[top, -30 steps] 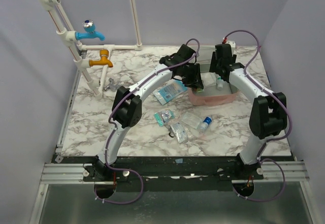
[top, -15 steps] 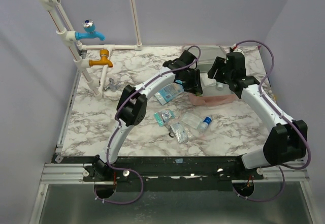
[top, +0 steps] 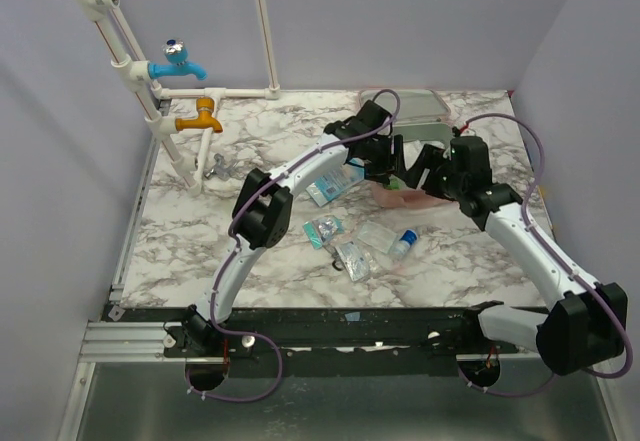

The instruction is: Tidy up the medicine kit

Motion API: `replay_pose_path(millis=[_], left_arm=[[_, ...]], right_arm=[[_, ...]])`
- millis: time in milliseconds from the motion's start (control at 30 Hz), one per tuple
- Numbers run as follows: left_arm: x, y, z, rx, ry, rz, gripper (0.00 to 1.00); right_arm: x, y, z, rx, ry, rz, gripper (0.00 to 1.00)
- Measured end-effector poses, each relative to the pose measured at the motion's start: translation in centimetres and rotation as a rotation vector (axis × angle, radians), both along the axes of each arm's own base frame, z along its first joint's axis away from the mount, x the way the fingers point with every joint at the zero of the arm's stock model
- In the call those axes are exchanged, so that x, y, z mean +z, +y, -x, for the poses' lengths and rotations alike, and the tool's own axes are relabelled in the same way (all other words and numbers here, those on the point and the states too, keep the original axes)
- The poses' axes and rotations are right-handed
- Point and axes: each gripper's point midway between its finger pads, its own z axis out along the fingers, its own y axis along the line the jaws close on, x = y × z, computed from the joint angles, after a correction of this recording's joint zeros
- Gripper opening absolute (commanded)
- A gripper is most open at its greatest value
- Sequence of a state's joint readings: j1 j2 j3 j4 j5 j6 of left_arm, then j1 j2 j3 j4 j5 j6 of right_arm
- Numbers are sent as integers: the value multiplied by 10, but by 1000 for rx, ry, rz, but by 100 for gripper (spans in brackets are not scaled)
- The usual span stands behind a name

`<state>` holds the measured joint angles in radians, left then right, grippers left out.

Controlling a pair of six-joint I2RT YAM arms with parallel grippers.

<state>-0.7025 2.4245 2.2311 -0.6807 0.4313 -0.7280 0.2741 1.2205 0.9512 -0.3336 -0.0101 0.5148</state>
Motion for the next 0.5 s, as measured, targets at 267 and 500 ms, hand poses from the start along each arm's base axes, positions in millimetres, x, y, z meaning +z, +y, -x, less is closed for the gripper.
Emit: replay_pose_path(millis=[267, 500], left_arm=[[3, -6, 3, -26, -37, 32, 68], [9, 9, 12, -45, -60, 3, 72]], right_arm=[[-56, -5, 53, -31, 199, -43, 77], [-69, -2, 81, -53, 276, -114, 76]])
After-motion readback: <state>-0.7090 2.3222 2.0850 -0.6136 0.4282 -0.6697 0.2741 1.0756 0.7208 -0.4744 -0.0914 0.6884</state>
